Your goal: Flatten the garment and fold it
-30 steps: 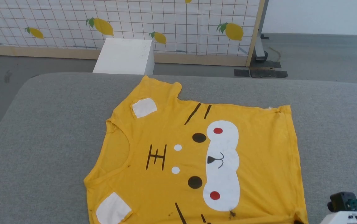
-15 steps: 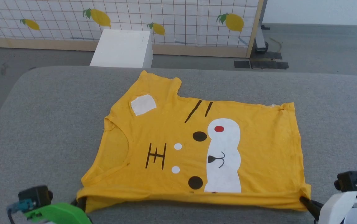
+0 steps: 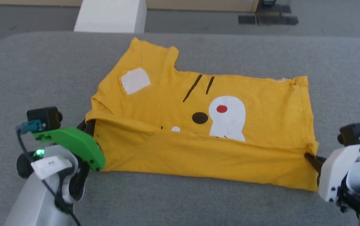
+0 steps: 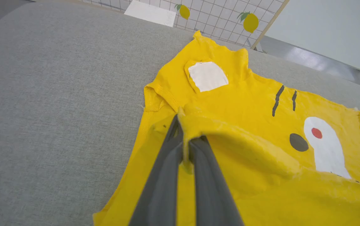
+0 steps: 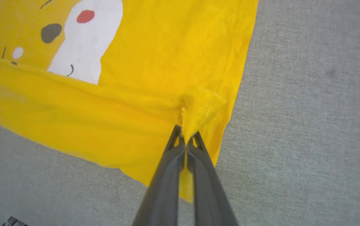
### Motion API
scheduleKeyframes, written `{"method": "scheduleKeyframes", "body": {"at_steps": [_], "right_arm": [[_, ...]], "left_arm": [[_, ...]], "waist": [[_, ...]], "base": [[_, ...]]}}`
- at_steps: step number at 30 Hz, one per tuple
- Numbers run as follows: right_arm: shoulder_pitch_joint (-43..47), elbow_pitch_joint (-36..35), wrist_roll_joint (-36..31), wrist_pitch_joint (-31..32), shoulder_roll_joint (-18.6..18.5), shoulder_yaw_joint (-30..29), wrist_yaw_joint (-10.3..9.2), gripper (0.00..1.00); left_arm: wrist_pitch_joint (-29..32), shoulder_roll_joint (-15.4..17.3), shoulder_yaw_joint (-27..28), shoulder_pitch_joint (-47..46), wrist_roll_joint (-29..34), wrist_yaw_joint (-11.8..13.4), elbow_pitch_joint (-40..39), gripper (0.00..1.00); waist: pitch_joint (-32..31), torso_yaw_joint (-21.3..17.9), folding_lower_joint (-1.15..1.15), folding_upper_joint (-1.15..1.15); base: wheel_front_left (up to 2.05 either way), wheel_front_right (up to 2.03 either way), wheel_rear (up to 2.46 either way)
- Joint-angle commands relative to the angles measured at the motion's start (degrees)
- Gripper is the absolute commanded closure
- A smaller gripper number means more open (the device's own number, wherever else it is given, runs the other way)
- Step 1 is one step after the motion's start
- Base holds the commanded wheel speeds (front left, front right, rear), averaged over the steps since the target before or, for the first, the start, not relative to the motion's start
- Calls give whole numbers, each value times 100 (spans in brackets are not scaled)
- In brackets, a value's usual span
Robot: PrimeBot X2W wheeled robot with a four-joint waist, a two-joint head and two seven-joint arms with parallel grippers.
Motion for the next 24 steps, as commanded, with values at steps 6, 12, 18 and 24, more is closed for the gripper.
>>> {"method": "scheduleKeyframes", "body": {"at_steps": [6, 12, 18, 24], "right_arm": [[-529, 74, -143, 234, -38, 117, -8, 100], [-728, 288, -167, 473, -120, 284, -8, 100], [-707, 430, -78, 539, -163, 337, -8, 0], [-510, 293, 81, 257, -7, -27, -8, 0]], "left_arm": [[-80, -137, -101, -663, 77, -133, 719, 100], [-210, -254, -172, -981, 96, -211, 1380, 100], [-453, -353, -145, -1115, 49, -285, 1792, 0], [-822, -245, 16, -1043, 121, -187, 1723, 0]], "waist": [[894, -80, 0, 0], [1120, -40, 0, 0], [999, 11, 0, 0], [580, 109, 0, 0]], "base": [[0, 0, 0], [0, 0, 0], [0, 0, 0], [0, 0, 0]]}}
